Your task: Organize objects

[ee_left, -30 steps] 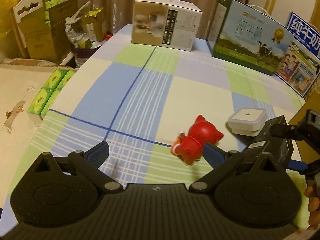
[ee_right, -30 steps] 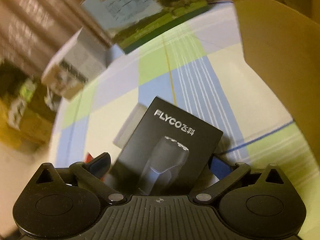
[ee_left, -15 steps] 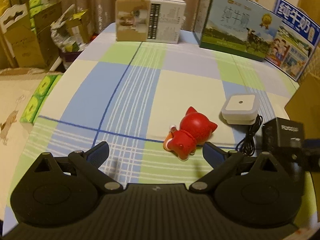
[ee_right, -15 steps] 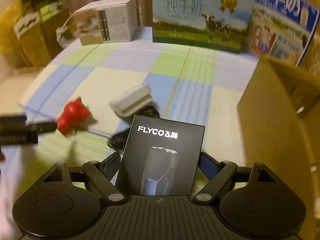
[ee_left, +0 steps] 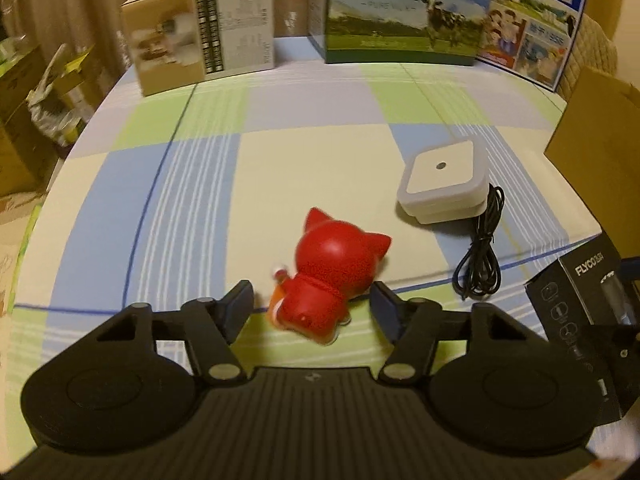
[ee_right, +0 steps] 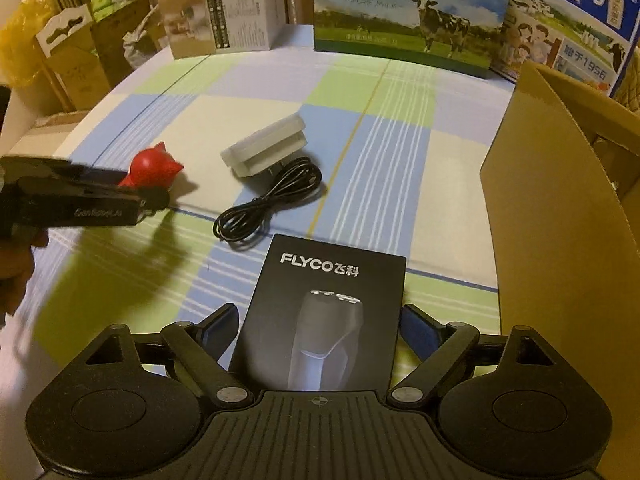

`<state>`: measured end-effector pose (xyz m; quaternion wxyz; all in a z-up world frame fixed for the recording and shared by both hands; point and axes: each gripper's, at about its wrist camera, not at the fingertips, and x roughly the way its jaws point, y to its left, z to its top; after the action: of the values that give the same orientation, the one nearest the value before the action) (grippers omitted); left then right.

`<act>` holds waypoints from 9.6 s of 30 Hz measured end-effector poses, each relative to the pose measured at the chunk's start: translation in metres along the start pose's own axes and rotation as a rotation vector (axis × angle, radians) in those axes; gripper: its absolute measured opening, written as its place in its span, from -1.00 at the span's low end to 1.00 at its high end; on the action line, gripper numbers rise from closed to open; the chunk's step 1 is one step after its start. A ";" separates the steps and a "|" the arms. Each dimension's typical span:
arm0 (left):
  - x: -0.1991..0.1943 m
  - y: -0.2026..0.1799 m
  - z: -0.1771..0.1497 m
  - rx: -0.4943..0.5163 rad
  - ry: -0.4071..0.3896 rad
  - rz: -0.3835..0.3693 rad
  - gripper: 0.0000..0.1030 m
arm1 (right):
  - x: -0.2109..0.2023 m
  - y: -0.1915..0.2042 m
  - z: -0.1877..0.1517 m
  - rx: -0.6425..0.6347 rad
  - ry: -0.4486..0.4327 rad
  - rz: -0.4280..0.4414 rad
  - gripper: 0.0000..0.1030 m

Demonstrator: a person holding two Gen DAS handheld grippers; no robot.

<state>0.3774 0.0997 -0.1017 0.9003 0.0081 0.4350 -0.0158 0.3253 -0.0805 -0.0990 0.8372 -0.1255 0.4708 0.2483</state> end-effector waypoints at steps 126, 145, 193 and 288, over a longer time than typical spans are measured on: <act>-0.278 -0.179 -0.130 -0.078 -0.162 -0.201 -0.21 | -0.273 -0.028 -0.187 0.156 -0.309 -0.092 0.55; -0.278 -0.229 -0.103 0.007 -0.170 -0.268 -0.21 | -0.304 -0.081 -0.180 0.131 -0.335 -0.204 0.55; -0.173 -0.328 0.019 0.112 -0.140 -0.358 -0.20 | -0.263 -0.222 -0.098 0.171 -0.273 -0.173 0.55; -0.254 -0.158 -0.086 -0.092 -0.153 -0.151 0.69 | -0.294 -0.058 -0.101 0.146 -0.370 0.007 0.73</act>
<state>0.1467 -0.0499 0.0441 0.9264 -0.0675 0.3648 -0.0641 0.1554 -0.2616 0.0960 0.9154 -0.0149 0.3261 0.2354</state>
